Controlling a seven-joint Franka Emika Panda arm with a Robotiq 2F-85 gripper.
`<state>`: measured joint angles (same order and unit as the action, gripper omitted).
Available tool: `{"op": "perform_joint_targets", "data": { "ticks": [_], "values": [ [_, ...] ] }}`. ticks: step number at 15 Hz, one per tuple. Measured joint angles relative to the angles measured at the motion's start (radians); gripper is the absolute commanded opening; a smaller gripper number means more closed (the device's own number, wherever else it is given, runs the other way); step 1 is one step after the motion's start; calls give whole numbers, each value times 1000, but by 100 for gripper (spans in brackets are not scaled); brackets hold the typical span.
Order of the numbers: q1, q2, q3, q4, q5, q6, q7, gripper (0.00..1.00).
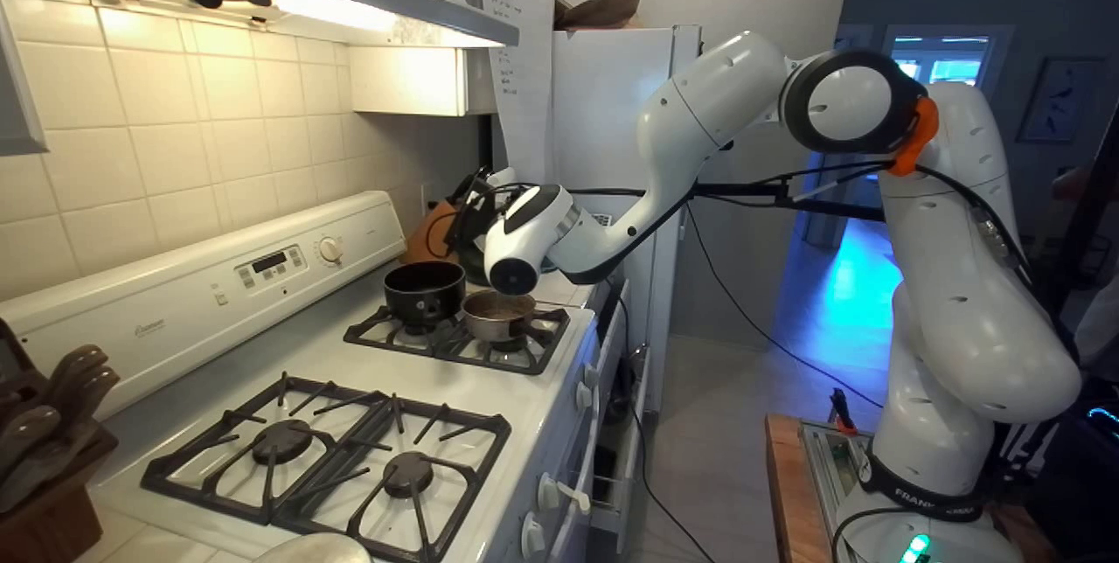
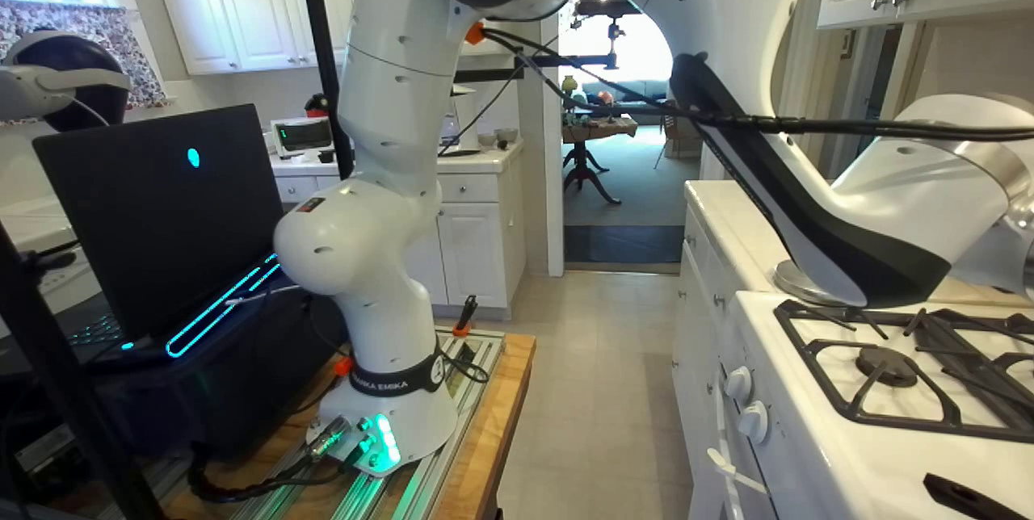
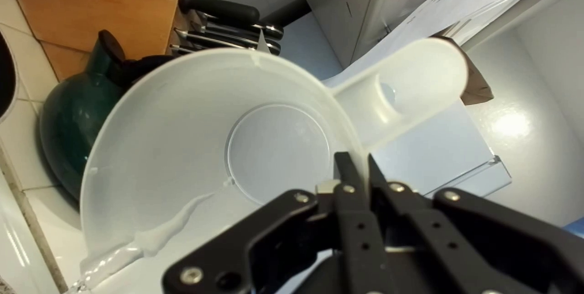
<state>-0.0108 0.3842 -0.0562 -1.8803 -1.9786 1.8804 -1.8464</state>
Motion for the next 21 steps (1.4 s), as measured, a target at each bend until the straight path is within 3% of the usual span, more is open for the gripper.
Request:
{"op": "perform_joint_targets", "data": {
  "ticks": [15,21],
  "values": [
    [-2,-3,0,0,13,-6,60,1],
    [-3,-3,1,6,98,-7,121,1]
  ]
}}
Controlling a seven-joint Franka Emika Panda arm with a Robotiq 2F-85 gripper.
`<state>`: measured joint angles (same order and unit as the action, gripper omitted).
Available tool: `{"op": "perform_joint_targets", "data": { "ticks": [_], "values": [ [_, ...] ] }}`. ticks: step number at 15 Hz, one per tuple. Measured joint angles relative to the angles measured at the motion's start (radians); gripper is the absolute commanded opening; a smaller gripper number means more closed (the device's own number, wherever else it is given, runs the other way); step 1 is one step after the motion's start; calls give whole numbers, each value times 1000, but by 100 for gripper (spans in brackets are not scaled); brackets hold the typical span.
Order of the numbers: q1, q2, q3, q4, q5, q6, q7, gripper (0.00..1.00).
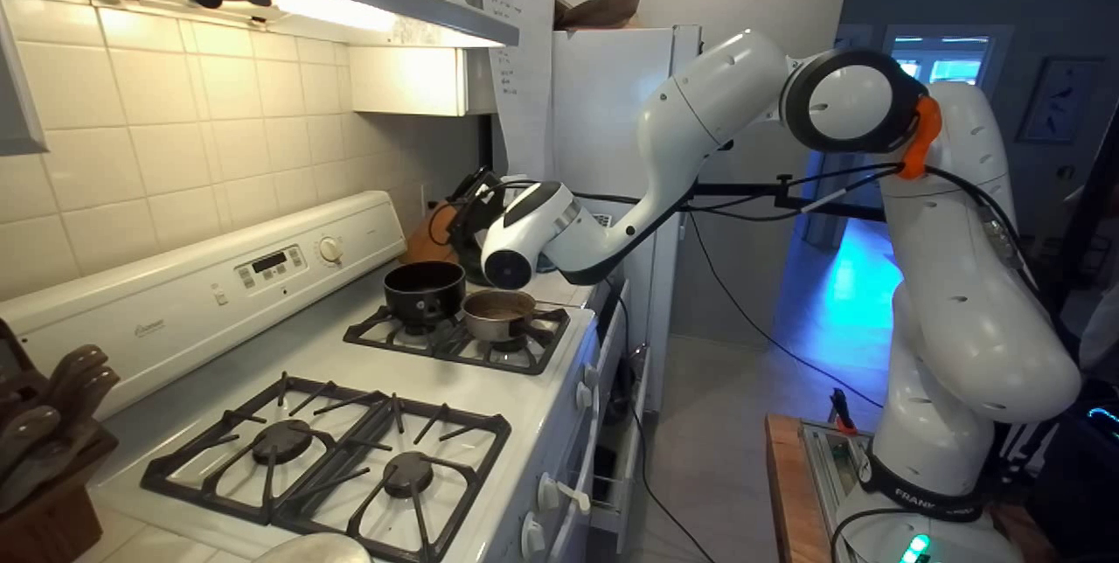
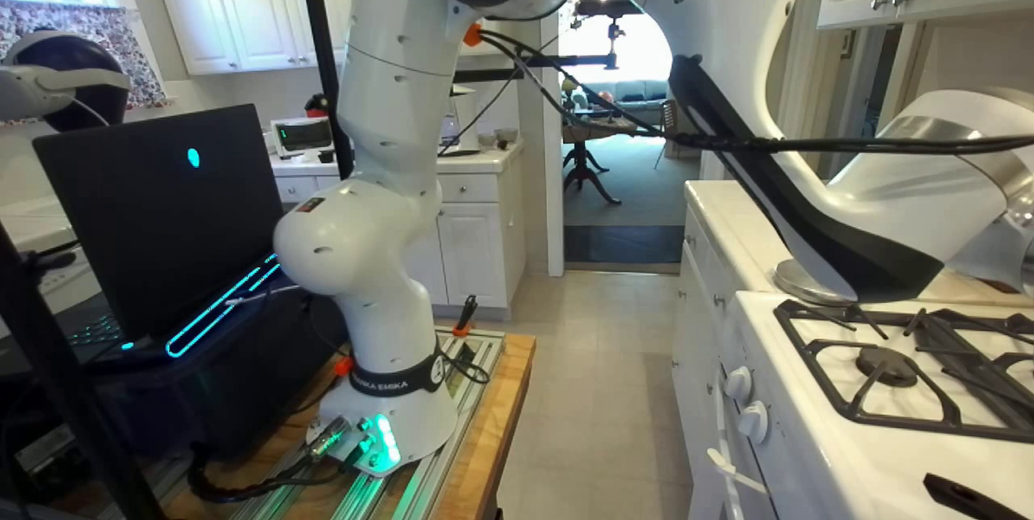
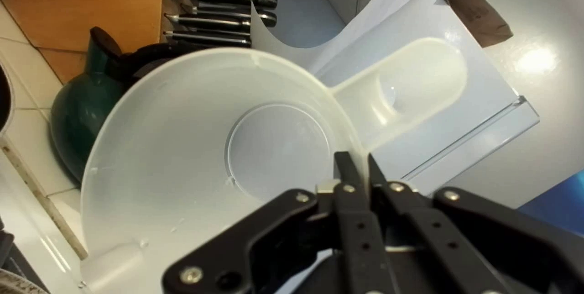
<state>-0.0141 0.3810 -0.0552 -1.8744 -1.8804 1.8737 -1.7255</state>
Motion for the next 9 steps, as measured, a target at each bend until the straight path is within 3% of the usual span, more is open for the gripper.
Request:
{"op": "perform_joint_targets", "data": {
  "ticks": [9],
  "values": [
    [-10,-8,3,54,180,0,68,1]
  ]
}}
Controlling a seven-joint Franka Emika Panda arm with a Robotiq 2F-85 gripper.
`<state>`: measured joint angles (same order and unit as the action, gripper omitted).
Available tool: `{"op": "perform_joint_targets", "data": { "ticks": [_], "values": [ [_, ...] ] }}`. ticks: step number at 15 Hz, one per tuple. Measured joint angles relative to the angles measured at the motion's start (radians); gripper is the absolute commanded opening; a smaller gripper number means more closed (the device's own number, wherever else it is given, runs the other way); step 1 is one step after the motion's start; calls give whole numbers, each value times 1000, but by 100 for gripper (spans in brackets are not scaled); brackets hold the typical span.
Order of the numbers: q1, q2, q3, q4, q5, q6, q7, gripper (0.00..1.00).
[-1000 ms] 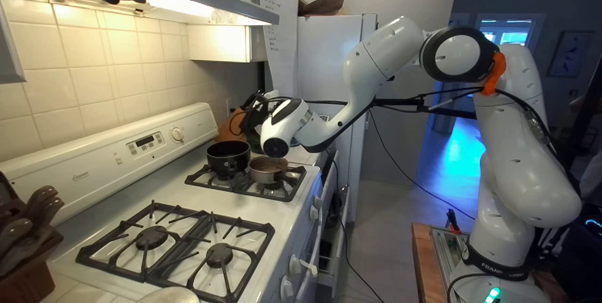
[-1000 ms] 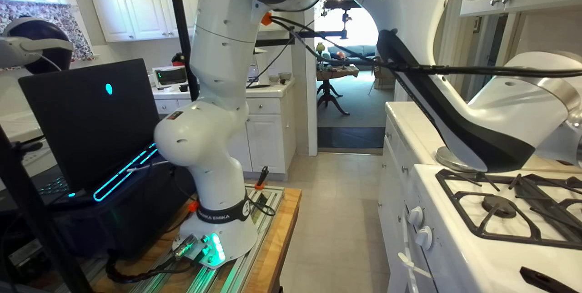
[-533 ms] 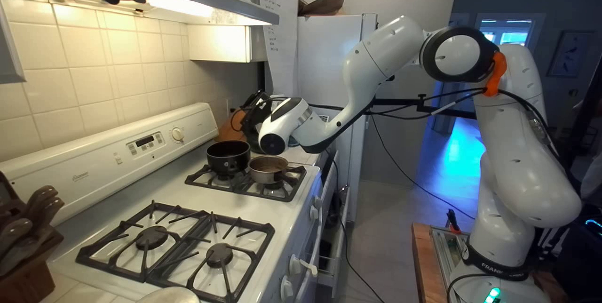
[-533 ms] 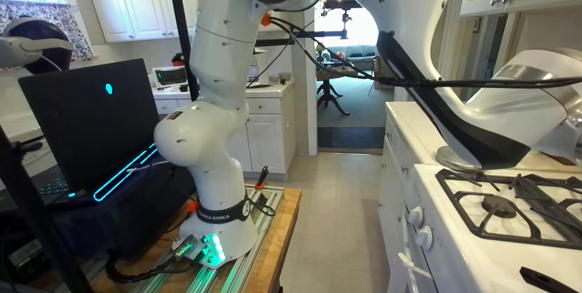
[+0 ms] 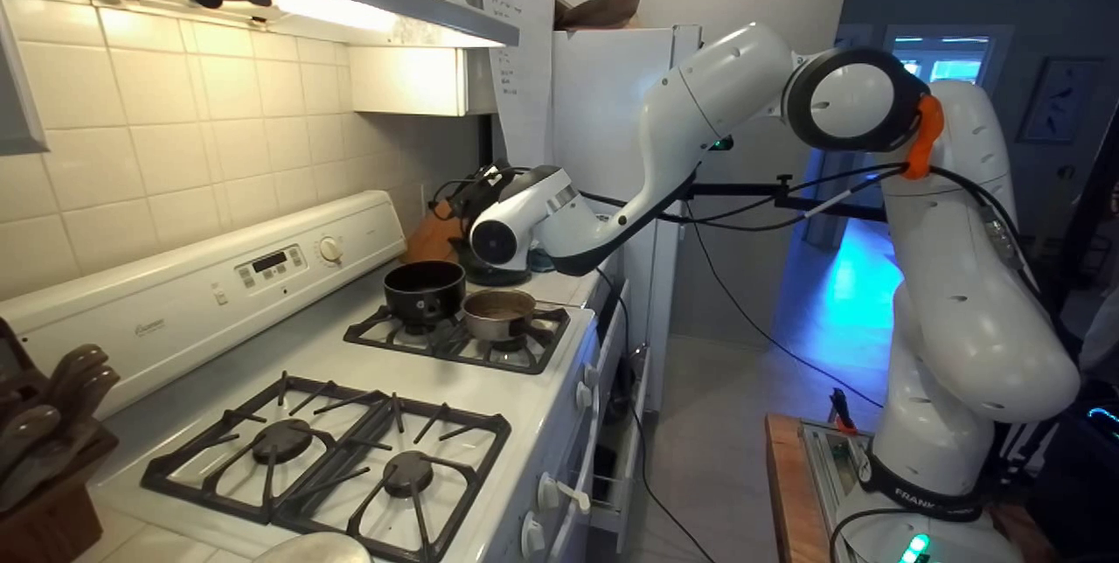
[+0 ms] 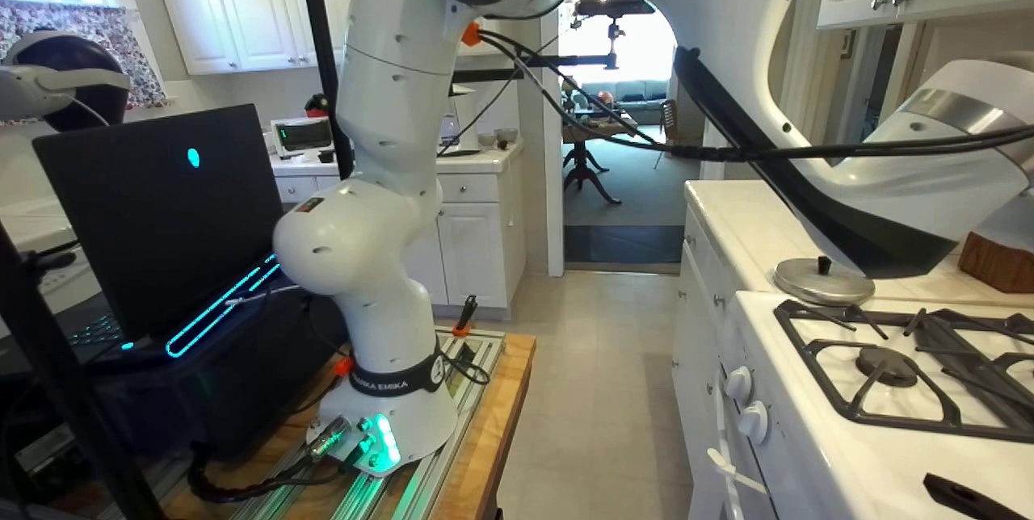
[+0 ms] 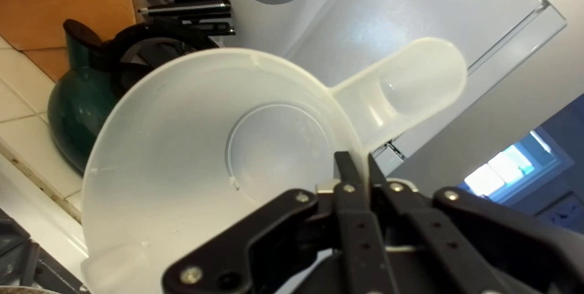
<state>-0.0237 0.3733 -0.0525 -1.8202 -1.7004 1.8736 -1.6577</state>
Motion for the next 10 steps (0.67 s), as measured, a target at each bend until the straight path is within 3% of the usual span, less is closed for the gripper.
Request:
{"op": "perform_joint_targets", "data": {
  "ticks": [9,10],
  "values": [
    [-52,-22,1,54,294,27,112,1],
    [-60,-26,1,58,323,38,133,5]
  ]
}}
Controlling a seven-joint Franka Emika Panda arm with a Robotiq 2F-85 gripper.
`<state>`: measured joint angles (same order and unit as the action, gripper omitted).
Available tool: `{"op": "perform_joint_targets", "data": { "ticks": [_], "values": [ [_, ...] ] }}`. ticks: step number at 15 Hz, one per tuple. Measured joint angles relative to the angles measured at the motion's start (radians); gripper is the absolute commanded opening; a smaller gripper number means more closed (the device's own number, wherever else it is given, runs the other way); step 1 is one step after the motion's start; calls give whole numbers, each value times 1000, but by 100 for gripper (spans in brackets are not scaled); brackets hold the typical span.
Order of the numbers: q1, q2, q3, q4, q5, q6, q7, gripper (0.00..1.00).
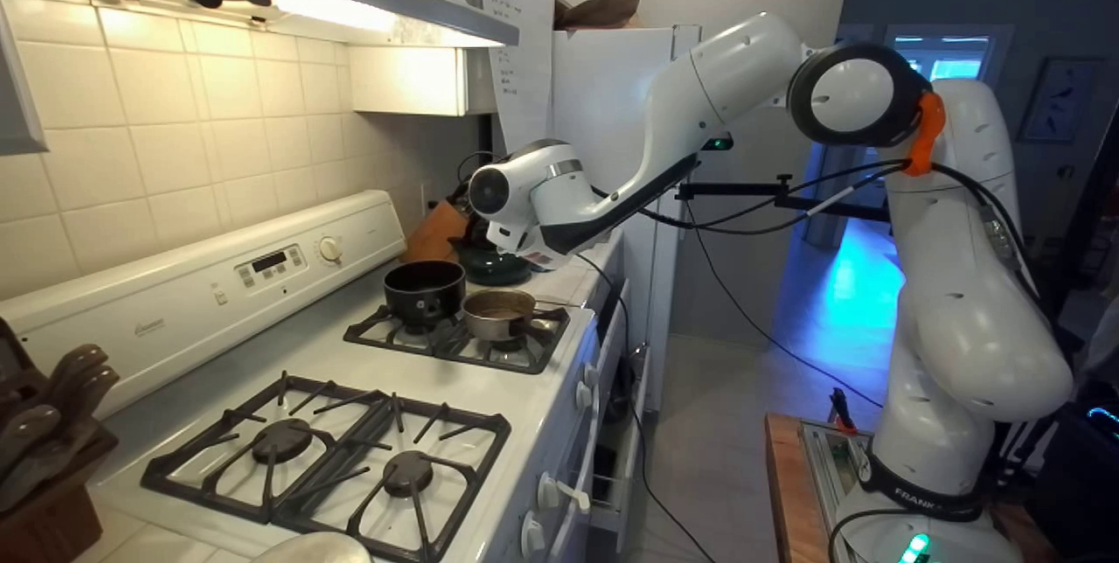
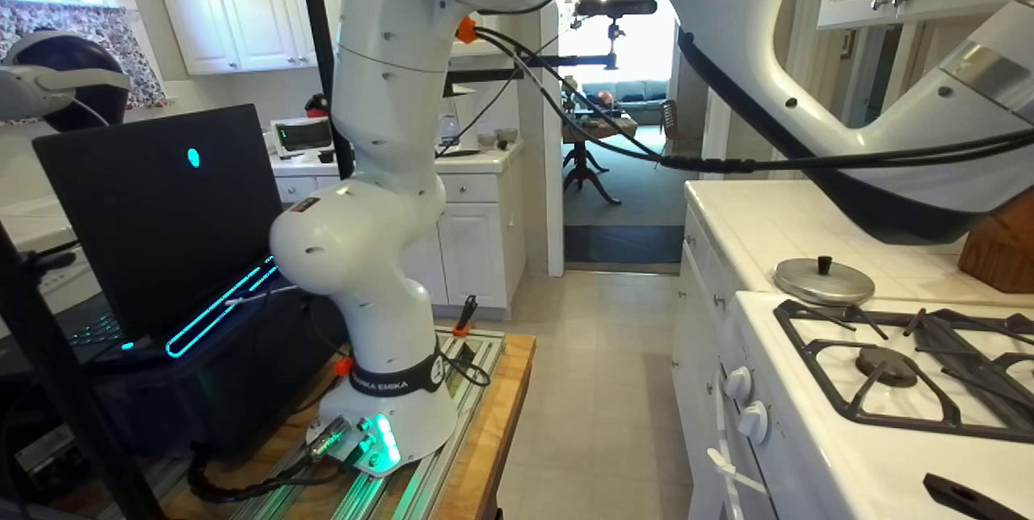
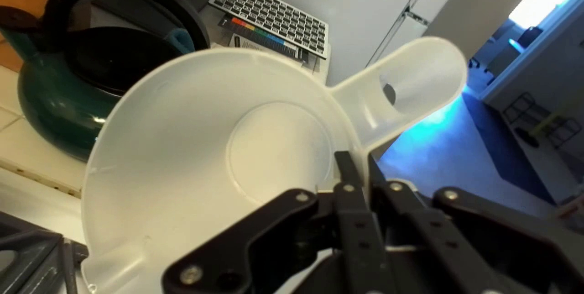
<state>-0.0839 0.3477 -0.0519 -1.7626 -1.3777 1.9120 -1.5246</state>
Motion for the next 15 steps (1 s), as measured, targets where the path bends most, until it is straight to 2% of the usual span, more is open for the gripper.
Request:
{"op": "perform_joint_targets", "data": {
  "ticks": [7,8,11,15],
  "values": [
    [0,6,0,0,3,2,2,5],
    [0,6,0,0,3,2,2,1],
    [-1,8,0,0,4,4,2,1],
    [-24,5,1,4,111,79,-17,1]
  ]
}}
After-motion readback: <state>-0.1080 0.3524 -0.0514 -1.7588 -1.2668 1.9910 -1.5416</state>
